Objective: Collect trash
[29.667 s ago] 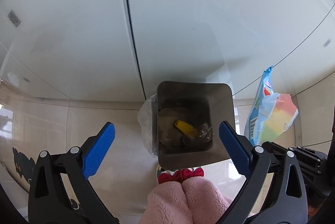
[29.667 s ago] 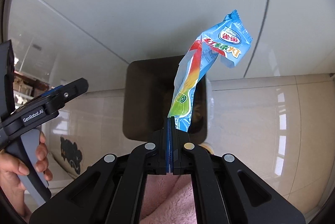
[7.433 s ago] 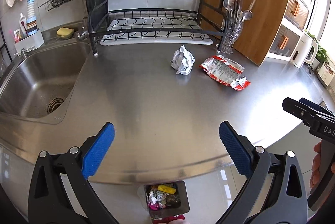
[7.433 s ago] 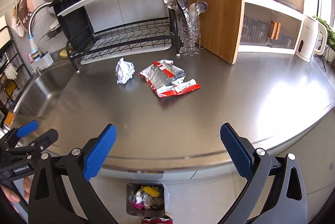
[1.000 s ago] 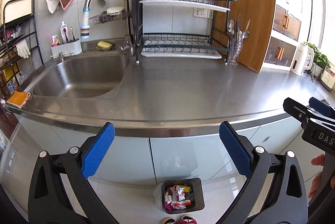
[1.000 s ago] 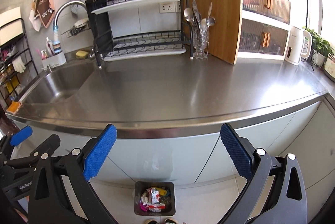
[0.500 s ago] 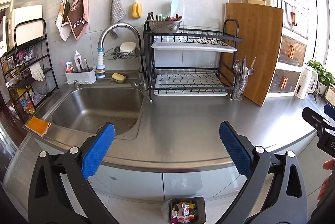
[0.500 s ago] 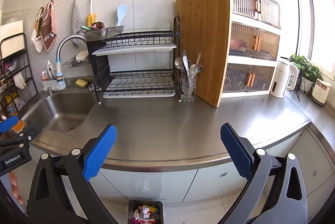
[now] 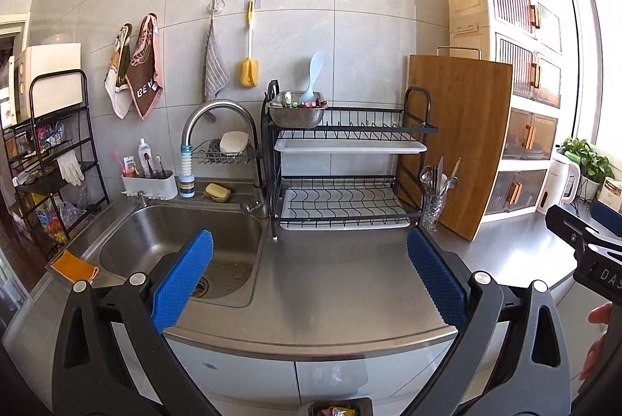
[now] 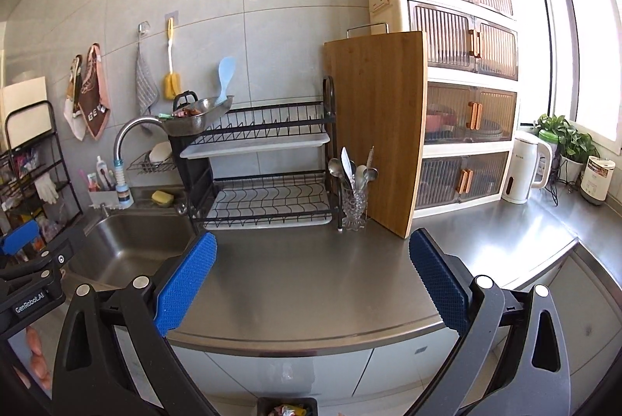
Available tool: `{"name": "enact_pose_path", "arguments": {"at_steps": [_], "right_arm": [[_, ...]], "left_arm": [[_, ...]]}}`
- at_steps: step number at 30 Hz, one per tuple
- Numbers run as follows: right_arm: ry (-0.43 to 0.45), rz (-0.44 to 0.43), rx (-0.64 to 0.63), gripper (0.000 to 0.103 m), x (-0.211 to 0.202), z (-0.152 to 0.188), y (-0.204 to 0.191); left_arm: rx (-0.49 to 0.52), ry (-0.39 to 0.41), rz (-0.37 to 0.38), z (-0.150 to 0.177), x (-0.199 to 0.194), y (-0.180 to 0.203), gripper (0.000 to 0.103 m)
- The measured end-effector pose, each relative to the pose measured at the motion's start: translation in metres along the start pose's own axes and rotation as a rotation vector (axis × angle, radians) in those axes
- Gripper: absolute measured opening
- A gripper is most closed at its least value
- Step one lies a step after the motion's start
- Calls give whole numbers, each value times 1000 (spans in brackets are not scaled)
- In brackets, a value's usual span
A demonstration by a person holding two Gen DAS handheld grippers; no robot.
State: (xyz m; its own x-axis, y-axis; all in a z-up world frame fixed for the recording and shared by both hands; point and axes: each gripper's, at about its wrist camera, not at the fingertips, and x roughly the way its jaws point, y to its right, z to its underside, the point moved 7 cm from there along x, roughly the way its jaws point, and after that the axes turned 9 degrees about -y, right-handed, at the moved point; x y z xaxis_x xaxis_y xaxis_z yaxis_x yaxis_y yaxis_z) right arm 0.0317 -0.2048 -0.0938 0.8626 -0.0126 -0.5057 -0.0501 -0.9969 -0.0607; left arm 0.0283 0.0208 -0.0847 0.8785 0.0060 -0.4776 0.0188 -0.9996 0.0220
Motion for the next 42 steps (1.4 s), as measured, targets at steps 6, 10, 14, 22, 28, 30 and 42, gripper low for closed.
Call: {"name": "enact_pose_path", "arguments": {"at_steps": [6,10,14,22,28,30,42], "right_arm": [[21,6,4,100,-8,-7,1],[31,4,7,100,-11,-12,0],[40,9,-2,100,-13,-15,-2],[37,8,7,100,-13,-15,-1],[33,8,7,100,-11,-15,-2],[34,6,8,100,-12,-15,-2],[24,3,15,100,-9,-14,-1]], "left_arm": [[-9,21,14,-7,-7,1,95],[1,28,13,-8,-9,2,95],[7,32,10,-8,-10,2,95],[5,32,7,-6,-10,0,95],[5,23,10,-3,-5,-2,95],[10,24,10,-3,-4,-2,95],[16,28,9,-2,-2,-3,95]]}}
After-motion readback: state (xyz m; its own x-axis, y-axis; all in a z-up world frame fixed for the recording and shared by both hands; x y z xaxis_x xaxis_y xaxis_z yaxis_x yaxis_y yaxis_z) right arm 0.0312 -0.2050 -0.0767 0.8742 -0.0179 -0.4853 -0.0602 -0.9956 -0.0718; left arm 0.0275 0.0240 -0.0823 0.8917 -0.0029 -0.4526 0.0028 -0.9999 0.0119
